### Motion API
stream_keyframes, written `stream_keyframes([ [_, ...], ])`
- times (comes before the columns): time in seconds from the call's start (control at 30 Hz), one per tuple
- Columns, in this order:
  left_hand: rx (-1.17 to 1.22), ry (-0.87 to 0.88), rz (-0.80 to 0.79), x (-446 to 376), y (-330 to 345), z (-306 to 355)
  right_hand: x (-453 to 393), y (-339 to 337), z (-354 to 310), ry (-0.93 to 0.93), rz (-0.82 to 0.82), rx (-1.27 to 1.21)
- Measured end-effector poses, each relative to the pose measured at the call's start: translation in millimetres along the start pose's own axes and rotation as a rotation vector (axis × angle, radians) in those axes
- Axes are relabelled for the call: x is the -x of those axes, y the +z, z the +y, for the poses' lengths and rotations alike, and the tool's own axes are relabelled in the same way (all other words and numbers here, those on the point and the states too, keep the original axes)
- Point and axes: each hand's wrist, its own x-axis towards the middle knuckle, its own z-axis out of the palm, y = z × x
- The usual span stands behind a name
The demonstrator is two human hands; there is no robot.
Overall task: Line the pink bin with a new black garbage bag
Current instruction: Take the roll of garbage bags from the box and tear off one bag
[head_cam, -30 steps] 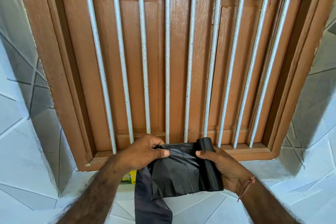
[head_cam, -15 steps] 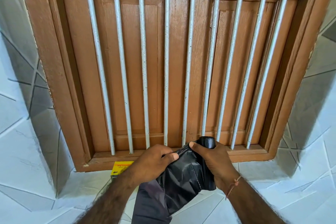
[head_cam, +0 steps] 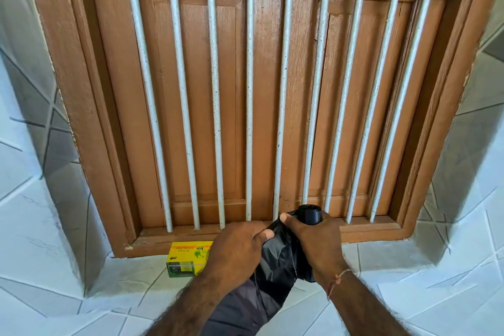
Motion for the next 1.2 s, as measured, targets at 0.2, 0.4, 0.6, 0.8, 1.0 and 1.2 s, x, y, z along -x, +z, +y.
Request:
stream_keyframes([
  [0.2,-0.058,-0.014,0.14,15,-8,6,-34,-23,7,0.243,0.189,-0.221],
  [0.4,-0.409,-0.233,-0.296,39,-53,-52,-58,-84,9,0.275,0.34,-0.306],
  [0.6,-0.757,-0.188,-0.207,47,-61,-69,-41,-84,4,0.4,-0.232,-0.669],
  [0.8,-0.767,-0.009,-0.14,19,-47,-50,-24,-57,3,0.359,-0.418,-0.652],
  [1.0,-0.723,0.022,-0.421,-1,-38,-49,-17,-45,8,0.315,-0.433,-0.571],
  [1.2,-0.742,0.061,-0.452,0,-30,-50,-10,-38,16,0.314,-0.417,-0.55],
])
